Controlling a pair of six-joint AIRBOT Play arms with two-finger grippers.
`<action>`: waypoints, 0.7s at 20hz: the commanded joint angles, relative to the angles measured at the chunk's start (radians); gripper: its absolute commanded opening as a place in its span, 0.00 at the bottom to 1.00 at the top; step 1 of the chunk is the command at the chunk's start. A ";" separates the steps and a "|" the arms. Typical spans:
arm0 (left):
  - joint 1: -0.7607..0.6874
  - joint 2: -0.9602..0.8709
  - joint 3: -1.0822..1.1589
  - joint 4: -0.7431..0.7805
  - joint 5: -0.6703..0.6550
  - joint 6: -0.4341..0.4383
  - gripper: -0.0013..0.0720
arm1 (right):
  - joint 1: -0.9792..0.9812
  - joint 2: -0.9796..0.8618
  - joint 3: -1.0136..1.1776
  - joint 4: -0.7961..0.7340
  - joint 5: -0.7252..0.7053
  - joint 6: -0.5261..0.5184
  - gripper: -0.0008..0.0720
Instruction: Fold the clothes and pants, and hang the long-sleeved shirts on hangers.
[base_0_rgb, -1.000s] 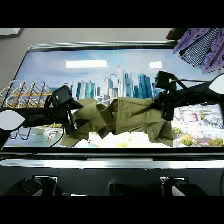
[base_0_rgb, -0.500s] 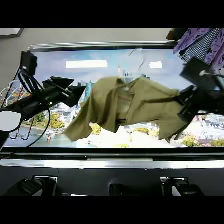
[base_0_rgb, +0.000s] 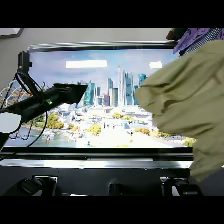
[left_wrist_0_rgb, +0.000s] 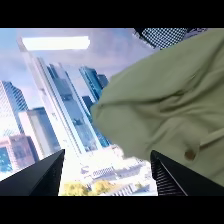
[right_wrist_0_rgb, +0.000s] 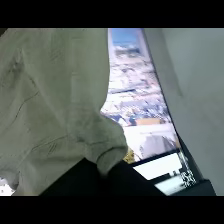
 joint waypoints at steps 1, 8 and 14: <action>-0.004 0.001 0.000 0.000 -0.066 -0.084 0.84 | 0.001 -0.028 0.060 -0.314 0.113 0.264 0.05; -0.004 0.000 0.000 0.001 -0.120 -0.079 0.84 | -0.090 -0.394 0.360 -0.582 0.091 0.303 0.05; -0.004 0.000 0.000 0.005 -0.120 -0.068 0.84 | -0.426 -0.611 0.726 -0.415 -0.053 0.321 0.05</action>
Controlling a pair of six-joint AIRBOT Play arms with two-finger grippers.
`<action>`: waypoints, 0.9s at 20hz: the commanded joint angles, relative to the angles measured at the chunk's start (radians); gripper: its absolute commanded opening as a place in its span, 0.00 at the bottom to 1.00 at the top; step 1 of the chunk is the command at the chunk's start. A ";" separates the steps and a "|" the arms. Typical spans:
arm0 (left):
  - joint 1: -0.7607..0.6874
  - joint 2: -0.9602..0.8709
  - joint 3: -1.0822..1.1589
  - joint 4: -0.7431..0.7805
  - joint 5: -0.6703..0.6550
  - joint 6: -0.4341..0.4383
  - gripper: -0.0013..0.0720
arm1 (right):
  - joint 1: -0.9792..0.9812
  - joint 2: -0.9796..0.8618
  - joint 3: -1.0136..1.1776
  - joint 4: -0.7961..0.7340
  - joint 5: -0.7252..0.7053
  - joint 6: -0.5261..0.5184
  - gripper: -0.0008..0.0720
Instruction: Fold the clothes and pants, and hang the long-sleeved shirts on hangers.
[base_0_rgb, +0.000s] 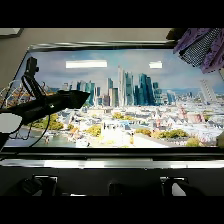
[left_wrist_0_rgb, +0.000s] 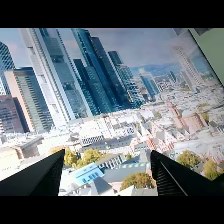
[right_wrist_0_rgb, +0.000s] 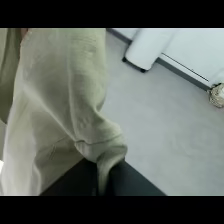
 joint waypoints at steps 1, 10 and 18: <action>0.000 0.000 0.000 0.002 -0.003 0.004 0.84 | -0.155 -0.105 0.171 0.062 -0.103 0.023 0.05; 0.000 0.000 -0.001 0.002 -0.003 0.004 0.84 | -0.420 -0.133 0.175 0.077 -0.319 0.170 0.05; 0.000 0.000 -0.001 0.079 -0.003 0.004 0.84 | -0.671 -0.166 0.175 0.249 -0.511 0.254 0.05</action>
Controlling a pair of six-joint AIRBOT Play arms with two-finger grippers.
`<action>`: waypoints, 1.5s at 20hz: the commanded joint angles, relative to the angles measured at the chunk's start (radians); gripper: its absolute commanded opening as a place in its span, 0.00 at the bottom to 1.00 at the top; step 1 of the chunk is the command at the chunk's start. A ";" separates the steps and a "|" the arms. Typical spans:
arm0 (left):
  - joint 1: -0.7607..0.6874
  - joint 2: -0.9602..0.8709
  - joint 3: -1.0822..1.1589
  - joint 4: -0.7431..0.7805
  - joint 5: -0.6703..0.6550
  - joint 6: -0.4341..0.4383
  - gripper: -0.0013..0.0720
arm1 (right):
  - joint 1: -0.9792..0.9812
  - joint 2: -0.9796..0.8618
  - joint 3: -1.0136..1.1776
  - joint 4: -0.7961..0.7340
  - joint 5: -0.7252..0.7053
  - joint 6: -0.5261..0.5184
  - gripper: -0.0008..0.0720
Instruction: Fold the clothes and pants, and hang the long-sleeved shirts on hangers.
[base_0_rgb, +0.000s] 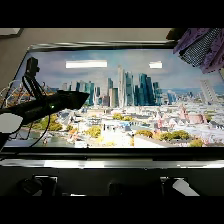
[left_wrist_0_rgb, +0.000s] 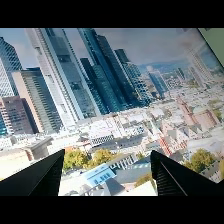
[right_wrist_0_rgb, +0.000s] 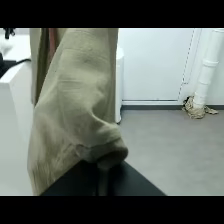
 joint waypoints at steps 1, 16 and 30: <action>0.000 0.000 -0.001 0.035 0.000 0.000 0.84 | -0.093 -0.020 0.001 0.098 -0.084 0.030 0.05; 0.000 -0.011 -0.001 0.039 0.000 -0.001 0.85 | -0.121 0.121 -0.003 0.240 0.026 0.039 0.92; 0.004 -0.002 0.000 0.116 0.000 -0.004 0.85 | 0.295 0.011 -0.003 1.552 0.104 -0.742 0.91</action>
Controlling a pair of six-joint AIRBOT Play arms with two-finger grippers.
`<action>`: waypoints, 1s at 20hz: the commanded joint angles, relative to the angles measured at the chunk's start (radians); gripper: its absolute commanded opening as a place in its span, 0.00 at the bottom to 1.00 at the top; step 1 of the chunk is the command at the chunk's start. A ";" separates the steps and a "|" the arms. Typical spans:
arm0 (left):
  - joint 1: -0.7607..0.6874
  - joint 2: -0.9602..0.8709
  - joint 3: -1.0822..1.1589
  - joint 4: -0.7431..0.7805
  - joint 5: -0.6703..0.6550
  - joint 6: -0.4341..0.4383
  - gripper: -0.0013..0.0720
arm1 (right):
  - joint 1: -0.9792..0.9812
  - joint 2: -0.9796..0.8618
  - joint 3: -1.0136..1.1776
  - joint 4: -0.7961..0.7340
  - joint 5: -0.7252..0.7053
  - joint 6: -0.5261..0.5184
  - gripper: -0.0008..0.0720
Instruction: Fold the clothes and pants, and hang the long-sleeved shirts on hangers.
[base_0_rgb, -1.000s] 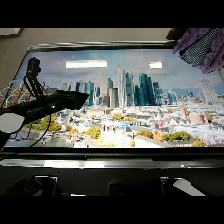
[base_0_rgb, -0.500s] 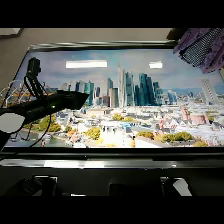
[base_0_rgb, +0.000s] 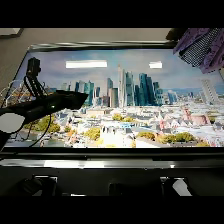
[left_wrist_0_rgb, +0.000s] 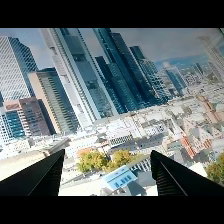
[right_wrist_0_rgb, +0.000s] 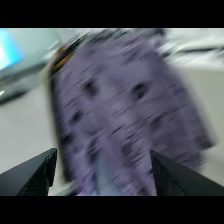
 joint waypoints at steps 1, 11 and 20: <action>0.001 0.010 0.000 0.074 0.000 0.000 0.85 | 0.367 -0.156 -0.002 0.020 0.244 -0.174 0.91; 0.383 0.098 0.000 0.252 -0.384 0.053 0.84 | 0.912 -0.168 -0.556 -0.359 0.425 -0.141 0.82; 0.498 0.095 -0.116 0.267 -0.399 0.196 0.06 | 0.912 -0.068 -0.872 -0.283 0.346 -0.125 0.05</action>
